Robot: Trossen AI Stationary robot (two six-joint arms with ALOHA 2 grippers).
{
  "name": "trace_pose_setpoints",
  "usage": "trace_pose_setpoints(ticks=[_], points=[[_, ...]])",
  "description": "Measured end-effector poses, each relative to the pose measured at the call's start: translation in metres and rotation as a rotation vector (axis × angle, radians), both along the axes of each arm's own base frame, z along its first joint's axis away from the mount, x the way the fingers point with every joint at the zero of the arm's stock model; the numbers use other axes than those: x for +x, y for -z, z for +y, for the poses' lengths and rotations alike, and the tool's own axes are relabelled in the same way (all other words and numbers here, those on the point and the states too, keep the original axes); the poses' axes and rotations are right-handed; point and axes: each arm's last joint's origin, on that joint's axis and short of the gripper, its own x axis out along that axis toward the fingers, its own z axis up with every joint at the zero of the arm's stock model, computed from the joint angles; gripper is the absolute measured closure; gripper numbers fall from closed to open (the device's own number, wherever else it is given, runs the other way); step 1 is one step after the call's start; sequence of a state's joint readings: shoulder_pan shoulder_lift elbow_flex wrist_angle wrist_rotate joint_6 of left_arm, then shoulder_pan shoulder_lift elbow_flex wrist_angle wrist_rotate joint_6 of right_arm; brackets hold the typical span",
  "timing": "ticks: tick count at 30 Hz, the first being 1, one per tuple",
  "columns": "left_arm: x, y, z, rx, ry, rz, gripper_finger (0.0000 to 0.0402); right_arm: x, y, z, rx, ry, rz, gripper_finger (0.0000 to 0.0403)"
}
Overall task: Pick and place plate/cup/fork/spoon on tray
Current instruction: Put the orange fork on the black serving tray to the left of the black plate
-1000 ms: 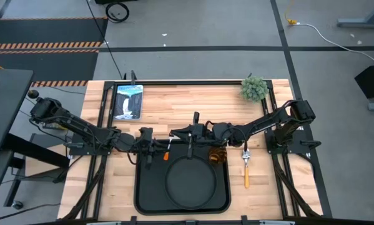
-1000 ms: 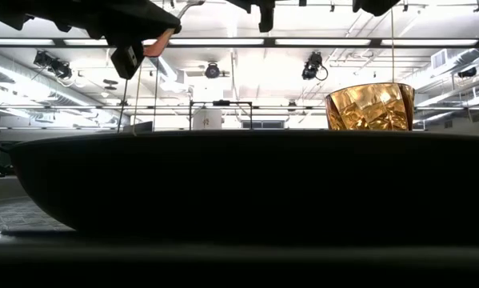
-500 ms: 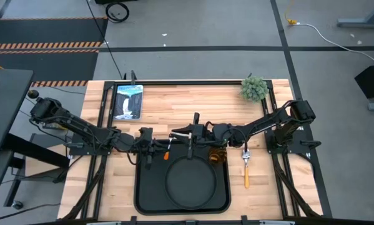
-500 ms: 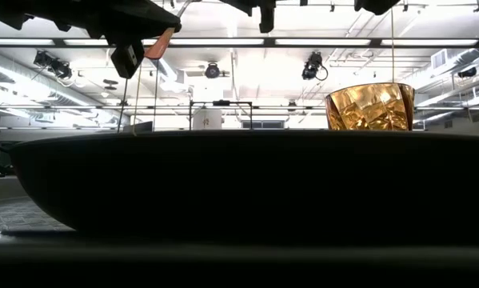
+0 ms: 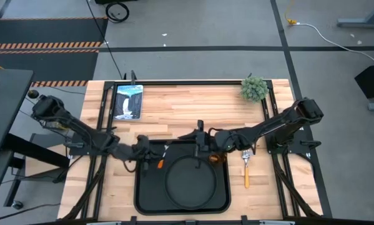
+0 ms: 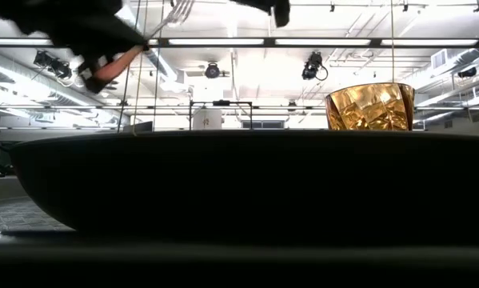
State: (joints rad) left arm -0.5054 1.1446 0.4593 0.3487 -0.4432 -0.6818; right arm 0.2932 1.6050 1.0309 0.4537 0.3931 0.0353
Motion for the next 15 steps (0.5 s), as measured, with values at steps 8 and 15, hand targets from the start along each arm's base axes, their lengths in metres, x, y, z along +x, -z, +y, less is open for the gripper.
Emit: trace_pose_setpoints(ticks=[8,15], points=[[-0.033,0.03,-0.02,-0.196,-0.118,0.045,0.0393,-0.025,-0.019,0.017,-0.072,0.097,0.017,0.021],[-0.042,0.041,-0.022,-0.339,-0.194,0.09,0.0392,-0.04,-0.024,0.007,-0.275,0.272,0.135,0.021]])
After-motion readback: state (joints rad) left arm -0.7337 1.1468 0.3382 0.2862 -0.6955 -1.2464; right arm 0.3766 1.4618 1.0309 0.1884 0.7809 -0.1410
